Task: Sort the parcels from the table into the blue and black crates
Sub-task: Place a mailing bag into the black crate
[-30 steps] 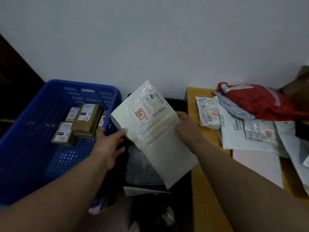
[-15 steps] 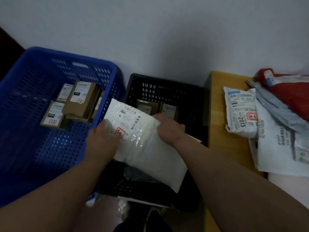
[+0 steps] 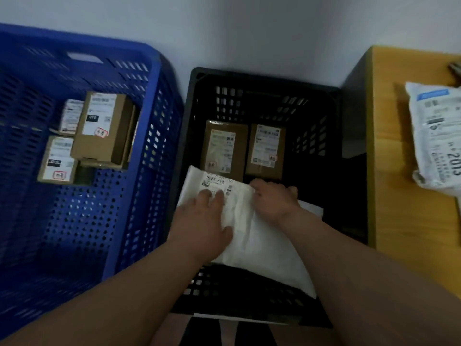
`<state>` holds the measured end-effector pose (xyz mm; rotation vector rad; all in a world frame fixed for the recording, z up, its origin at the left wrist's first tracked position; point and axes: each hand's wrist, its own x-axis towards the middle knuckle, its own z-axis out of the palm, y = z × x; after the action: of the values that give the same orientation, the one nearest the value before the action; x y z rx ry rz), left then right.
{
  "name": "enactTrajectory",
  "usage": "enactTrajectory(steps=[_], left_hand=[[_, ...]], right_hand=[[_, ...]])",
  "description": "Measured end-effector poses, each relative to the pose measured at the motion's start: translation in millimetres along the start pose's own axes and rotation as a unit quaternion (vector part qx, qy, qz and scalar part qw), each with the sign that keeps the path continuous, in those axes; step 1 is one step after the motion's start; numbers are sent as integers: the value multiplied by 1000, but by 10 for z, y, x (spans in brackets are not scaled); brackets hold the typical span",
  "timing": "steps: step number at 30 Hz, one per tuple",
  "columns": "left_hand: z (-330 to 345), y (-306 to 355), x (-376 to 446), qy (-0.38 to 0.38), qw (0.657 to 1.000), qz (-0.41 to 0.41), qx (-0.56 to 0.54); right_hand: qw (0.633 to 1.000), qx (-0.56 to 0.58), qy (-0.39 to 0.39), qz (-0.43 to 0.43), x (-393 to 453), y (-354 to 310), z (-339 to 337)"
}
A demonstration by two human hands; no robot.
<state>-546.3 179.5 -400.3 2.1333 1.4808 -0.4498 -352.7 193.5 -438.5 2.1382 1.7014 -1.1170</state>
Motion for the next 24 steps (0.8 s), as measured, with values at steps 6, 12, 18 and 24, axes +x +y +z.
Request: enactTrajectory(steps=[6,12,18,24], left_hand=[[498,-124,150,-244,966,-50,-67],[869,-79,284,-200,979,-32,-21],[1108,-62,480,-275,959,-62,-34],[1068,-39,558,-156,986,-23,56]], right_hand=[[998,-39,-40,-23,151,109,424],[995,-26,-93,-32,447,209,807],[998,-33,56,9,352,252,1056],[994,-73,67,51,79,303,1227]])
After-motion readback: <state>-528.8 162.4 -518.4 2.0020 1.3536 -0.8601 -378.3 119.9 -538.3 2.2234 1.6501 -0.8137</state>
